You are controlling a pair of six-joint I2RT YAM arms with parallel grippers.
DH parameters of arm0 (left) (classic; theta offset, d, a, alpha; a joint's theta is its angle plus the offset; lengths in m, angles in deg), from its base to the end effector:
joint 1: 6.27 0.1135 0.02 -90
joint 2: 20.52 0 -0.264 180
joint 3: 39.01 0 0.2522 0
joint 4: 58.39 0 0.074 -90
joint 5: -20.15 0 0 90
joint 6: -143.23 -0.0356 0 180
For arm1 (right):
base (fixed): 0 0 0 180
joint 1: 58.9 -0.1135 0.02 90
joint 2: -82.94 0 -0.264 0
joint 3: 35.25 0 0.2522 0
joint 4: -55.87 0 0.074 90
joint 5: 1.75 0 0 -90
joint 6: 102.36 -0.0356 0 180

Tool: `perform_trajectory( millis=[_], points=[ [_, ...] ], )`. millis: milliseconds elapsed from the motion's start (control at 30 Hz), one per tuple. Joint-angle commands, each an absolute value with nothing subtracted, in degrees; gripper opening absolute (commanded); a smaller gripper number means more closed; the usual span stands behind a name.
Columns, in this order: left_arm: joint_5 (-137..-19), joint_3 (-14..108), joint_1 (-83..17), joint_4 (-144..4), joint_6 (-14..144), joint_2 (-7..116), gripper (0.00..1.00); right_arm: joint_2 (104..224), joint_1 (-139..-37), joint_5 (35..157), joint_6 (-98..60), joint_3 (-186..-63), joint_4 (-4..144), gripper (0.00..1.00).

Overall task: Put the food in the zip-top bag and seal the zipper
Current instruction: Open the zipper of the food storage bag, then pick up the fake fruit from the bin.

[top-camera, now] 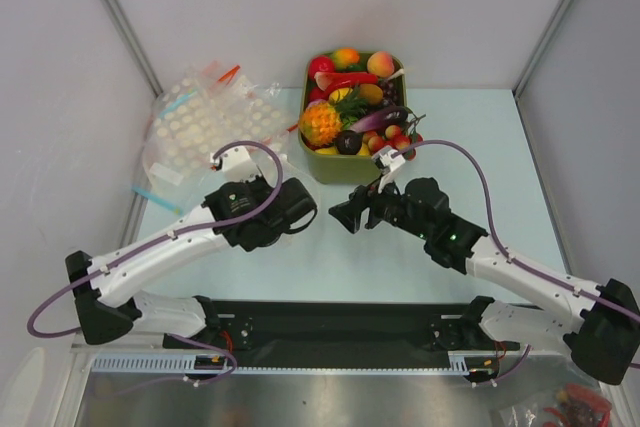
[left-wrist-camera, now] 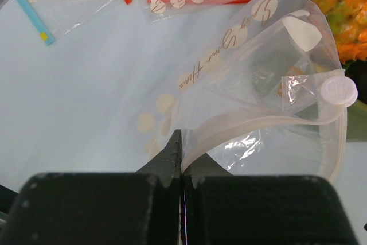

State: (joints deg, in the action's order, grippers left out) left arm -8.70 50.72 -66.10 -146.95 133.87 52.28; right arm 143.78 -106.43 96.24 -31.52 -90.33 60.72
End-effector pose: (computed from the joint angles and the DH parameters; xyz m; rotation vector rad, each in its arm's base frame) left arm 0.1335 -0.1676 0.3526 -0.5597 1.9699 0.0971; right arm 0.1649 0.1875 0.2986 -0.5586 1.7712 0.9541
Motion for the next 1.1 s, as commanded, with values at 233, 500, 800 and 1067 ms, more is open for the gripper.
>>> perform_trajectory(
  millis=[233,500,800,1067],
  points=[
    [-8.49,49.99,-62.44,-144.94,128.22,53.04,0.00,139.01,-105.49,90.54,-32.22,-88.74,57.76,0.77],
    [-19.47,45.16,-56.72,-128.86,111.52,53.49,0.00,139.27,-103.99,85.36,-35.56,-88.83,58.20,0.81],
    [-29.59,41.38,-52.76,-118.90,106.75,52.52,0.03,142.61,-100.57,69.98,-52.93,-95.14,62.23,0.94],
    [-30.38,40.23,-51.09,-119.17,108.60,51.64,0.03,157.79,-100.39,62.06,-63.86,-112.11,69.36,0.94]
  ],
)
